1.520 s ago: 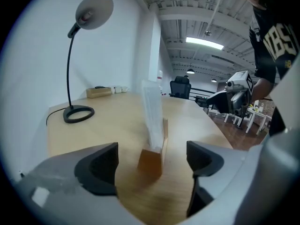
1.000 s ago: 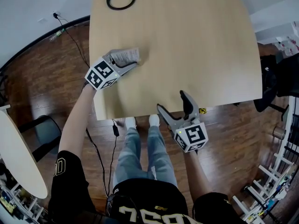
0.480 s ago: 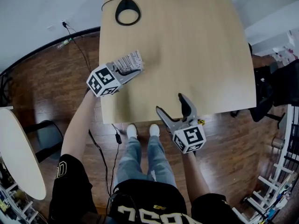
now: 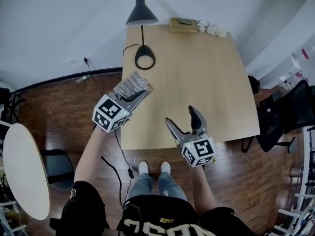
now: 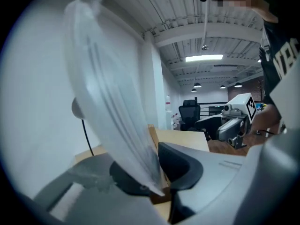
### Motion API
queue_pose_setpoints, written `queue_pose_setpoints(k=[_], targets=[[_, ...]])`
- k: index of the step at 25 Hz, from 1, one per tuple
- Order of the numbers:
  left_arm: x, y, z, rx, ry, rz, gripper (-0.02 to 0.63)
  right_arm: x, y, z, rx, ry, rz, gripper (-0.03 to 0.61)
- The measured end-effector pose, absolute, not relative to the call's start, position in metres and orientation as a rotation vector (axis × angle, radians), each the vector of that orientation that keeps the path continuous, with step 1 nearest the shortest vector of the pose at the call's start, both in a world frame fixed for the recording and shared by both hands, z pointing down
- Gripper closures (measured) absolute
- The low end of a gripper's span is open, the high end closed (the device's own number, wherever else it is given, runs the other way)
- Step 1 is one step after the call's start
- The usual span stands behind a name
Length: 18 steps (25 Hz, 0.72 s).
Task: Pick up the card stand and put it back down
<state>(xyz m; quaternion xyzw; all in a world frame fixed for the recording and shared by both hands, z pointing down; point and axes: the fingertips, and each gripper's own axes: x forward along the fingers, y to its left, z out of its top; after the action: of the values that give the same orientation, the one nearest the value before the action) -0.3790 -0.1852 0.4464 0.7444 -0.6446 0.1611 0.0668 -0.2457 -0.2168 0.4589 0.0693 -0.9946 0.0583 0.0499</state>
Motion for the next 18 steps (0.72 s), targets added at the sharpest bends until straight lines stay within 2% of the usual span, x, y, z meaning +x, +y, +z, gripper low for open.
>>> queue_pose_setpoints(k=[6, 14, 18], targets=[[-0.37, -0.145, 0.388, 2.082, -2.214, 0.418, 0.555, -0.243, -0.208, 0.4, 0.27, -3.1, 0.182, 0.17], [-0.364, -0.085, 0.348, 1.858, -2.541, 0.155, 0.554, -0.235, -0.214, 0.358, 0.385, -3.13, 0.125, 0.17], [-0.362, -0.064, 0.339, 1.746, -2.681, 0.197, 0.554, -0.229, -0.219, 0.351, 0.468, -3.117, 0.121, 0.17]])
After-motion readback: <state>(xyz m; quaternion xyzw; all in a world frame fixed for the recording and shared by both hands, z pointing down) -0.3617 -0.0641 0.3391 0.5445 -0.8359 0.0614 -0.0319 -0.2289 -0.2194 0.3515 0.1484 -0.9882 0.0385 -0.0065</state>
